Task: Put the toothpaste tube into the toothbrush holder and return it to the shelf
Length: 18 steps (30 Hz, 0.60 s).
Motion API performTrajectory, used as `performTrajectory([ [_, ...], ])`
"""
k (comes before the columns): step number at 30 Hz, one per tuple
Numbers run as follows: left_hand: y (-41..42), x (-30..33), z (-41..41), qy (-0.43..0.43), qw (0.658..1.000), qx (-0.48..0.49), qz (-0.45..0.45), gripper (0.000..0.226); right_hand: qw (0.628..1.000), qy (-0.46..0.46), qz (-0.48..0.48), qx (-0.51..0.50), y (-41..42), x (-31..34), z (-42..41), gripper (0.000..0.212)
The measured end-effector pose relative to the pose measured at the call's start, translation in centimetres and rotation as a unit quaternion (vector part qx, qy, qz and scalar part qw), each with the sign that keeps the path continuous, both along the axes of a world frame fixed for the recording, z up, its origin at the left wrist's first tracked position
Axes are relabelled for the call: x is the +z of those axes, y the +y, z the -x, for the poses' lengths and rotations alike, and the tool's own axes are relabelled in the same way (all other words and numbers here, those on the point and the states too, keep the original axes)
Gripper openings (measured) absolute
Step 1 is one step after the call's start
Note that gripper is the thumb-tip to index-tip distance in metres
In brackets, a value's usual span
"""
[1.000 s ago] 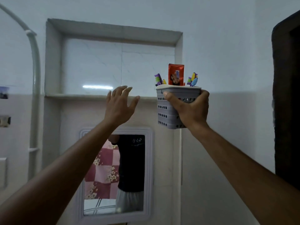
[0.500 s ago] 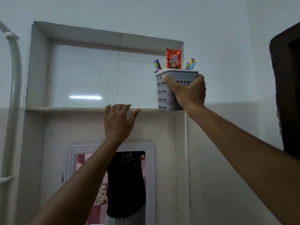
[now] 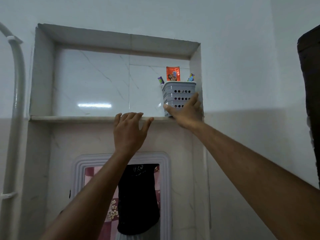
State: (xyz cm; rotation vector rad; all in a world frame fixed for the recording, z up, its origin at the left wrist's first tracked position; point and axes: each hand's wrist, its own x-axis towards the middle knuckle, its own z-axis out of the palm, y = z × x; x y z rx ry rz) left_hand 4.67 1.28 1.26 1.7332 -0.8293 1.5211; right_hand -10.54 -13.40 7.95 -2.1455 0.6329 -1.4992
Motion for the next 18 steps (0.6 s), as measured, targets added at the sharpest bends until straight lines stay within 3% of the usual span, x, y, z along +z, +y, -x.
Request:
performTrajectory([
  [5,-0.2,-0.1,0.0,-0.006,1.0,0.004,0.013,0.056,1.0,0.025,0.015,-0.01,-1.0,-0.6,-0.1,0.144],
  [9,-0.1,0.0,0.4,0.007,1.0,-0.009,0.003,0.056,0.999,-0.023,0.023,-0.003,-0.7,-1.5,0.1,0.142],
  [18,2.8,-0.7,-0.2,-0.004,0.993,-0.097,-0.067,0.059,0.989,-0.101,0.107,-0.033,1.2,-5.3,1.6,0.093],
])
